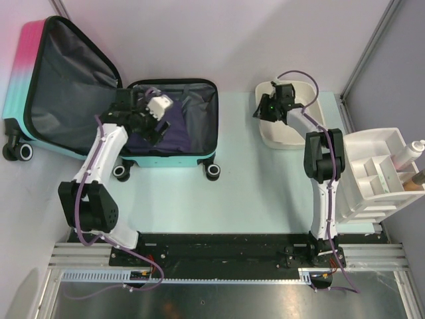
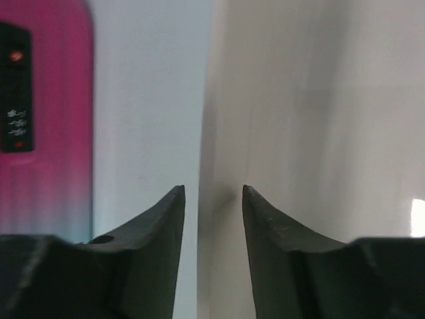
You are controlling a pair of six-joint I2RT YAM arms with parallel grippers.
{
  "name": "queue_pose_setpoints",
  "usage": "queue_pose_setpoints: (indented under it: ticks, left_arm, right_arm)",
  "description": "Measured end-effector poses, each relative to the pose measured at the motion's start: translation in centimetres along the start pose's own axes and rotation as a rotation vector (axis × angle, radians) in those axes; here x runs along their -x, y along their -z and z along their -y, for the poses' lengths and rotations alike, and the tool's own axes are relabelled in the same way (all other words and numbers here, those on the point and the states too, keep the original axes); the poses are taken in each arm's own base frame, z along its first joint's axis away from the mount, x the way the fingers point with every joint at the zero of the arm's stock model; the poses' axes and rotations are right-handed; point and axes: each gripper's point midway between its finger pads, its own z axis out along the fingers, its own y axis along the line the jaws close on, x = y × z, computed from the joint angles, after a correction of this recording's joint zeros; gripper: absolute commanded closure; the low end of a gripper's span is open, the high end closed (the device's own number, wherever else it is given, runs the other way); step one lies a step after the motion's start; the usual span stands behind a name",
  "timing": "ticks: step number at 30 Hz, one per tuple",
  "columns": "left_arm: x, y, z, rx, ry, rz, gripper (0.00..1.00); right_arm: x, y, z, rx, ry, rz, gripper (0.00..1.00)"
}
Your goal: Open, take out, and arrange the luggage
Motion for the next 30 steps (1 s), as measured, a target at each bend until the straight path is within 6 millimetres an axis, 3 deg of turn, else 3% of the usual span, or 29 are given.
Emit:
queue_pose_setpoints:
  ticks: [3,7,11,15,23,30]
  left_arm:
    - [1.0,-0.7,1.9,-0.051,-0.159,0.003,0.14]
    - [0.7,-2.1,1.9,-0.070,-0.298,-0.027,0.18]
    - [-0.7,-4.4,1.7,-0.105,-0.392,-0.087,0.20]
    - [-2.3,-6.5,1.8,-0.155,-0.475,-0.137,0.12]
    - [-2.9,-7.1,1.9,-0.180,-0.605,-0.152,0.00]
    - [-3.2,-7.1,2.2,-0.206,-0.666,-0.161,0.00]
  right_arm:
    - [-1.0,-0.3,-2.7,0.088,-0.017,-0.030,0.49]
    - [-1.2,-0.2,-4.2,0.158,-0.031,-0.046,0.39]
    - [-1.3,0.0,-4.4,0.182,-0.039,-0.056,0.33]
    - [-1.3,0.2,-4.4,0.193,-0.041,-0.061,0.29]
    - [-1.6,0.4,-4.4,0.208,-0.043,-0.081,0.26]
    - [-1.9,0.5,-4.8,0.229,-0.041,-0.092,0.24]
